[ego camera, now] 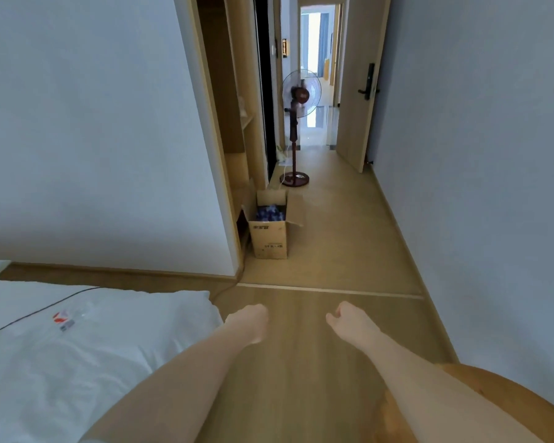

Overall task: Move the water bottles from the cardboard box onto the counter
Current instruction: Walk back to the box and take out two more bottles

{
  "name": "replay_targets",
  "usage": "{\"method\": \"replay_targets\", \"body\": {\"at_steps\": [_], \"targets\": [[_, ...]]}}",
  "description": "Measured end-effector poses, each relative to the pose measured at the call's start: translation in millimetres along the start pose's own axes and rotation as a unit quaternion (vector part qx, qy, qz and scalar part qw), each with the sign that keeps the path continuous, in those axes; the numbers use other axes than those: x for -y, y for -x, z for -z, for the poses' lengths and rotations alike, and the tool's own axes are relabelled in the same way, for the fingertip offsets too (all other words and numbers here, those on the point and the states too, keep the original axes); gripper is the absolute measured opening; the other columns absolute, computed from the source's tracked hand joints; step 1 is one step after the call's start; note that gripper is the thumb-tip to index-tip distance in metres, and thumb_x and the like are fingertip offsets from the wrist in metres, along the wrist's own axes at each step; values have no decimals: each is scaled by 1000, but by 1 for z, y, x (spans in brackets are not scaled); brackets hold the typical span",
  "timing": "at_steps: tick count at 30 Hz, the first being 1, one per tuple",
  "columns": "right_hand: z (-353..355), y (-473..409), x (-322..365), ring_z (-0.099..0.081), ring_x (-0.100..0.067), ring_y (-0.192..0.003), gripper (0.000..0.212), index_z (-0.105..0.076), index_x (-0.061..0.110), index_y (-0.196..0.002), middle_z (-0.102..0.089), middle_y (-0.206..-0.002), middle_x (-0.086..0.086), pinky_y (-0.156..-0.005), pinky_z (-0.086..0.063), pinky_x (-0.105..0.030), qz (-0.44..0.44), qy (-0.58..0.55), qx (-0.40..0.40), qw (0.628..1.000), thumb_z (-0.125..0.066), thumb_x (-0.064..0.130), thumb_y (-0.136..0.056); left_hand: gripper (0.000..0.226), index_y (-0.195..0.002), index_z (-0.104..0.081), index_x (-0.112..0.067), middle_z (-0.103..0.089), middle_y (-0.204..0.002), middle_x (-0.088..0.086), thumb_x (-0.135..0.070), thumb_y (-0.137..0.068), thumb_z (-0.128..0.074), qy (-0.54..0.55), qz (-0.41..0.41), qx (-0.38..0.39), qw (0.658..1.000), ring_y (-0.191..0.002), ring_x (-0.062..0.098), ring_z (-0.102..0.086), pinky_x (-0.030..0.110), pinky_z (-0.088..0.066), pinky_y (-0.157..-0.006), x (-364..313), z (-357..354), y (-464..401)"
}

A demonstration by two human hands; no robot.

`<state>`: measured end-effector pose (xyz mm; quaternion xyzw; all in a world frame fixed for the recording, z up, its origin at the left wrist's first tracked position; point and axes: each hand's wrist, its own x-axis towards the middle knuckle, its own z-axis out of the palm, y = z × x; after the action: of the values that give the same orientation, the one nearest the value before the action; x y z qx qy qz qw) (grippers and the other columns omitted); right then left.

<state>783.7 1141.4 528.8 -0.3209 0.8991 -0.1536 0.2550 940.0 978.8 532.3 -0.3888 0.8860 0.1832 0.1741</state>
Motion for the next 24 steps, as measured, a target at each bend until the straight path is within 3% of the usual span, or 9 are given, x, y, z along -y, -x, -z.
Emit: {"method": "replay_targets", "body": {"at_steps": [3,7,10,12,17,21,24], "targets": [[21,-52,28,-56,-19,-96,38,-54,13,-118,-60,-113,-2,-84,-47,-33,31,1,8,999,-41,42,-98,29,-117,-56,-9,-60,-107,8,-10,-95,-37,-14,14,-3,1000,-99,27,-61,39,-52,-90,-1,32,-46],[28,-129,45,-55,-17,-86,34,-53,15,-113,-56,-96,4,-71,-43,-31,38,7,18,999,-42,42,-97,34,-124,-53,-9,-60,-116,8,-6,-95,-36,-20,14,5,1000,-106,26,-60,34,-49,-88,-1,58,-124],[32,-193,51,-53,-18,-89,32,-51,17,-113,-57,-103,2,-73,-41,-31,16,15,32,999,-43,43,-96,39,-127,-52,-9,-57,-115,4,-1,-93,-36,-42,-11,21,999,-109,26,-58,32,-45,-82,-3,78,-187],[38,-238,57,-52,-19,-88,32,-53,15,-113,-59,-108,-2,-73,-40,-30,6,28,36,999,-43,41,-96,35,-125,-53,-7,-55,-107,5,-3,-95,-36,-42,-24,24,999,-98,24,-57,31,-43,-79,-2,96,-235],[73,-347,87,-53,-20,-90,33,-55,13,-112,-57,-103,-3,-78,-43,-29,-34,14,42,998,-45,40,-96,25,-116,-57,-6,-59,-109,9,-17,-98,-43,-30,-54,33,998,-104,25,-60,31,-48,-86,2,162,-356],[104,-421,114,-54,-20,-85,23,-52,17,-94,-57,-92,-2,-74,-44,-30,-31,2,18,999,-46,39,-94,17,-103,-57,-13,-59,-97,3,-11,-94,-43,-10,-99,18,995,-91,19,-59,34,-52,-86,-12,214,-437],[115,-472,120,-53,-19,-72,25,-48,19,-71,-53,-72,1,-58,-39,-26,-41,7,27,999,-47,33,-92,14,-92,-54,-14,-54,-90,3,-8,-93,-42,-33,-122,36,991,-89,22,-57,34,-48,-81,-29,235,-474]]}}
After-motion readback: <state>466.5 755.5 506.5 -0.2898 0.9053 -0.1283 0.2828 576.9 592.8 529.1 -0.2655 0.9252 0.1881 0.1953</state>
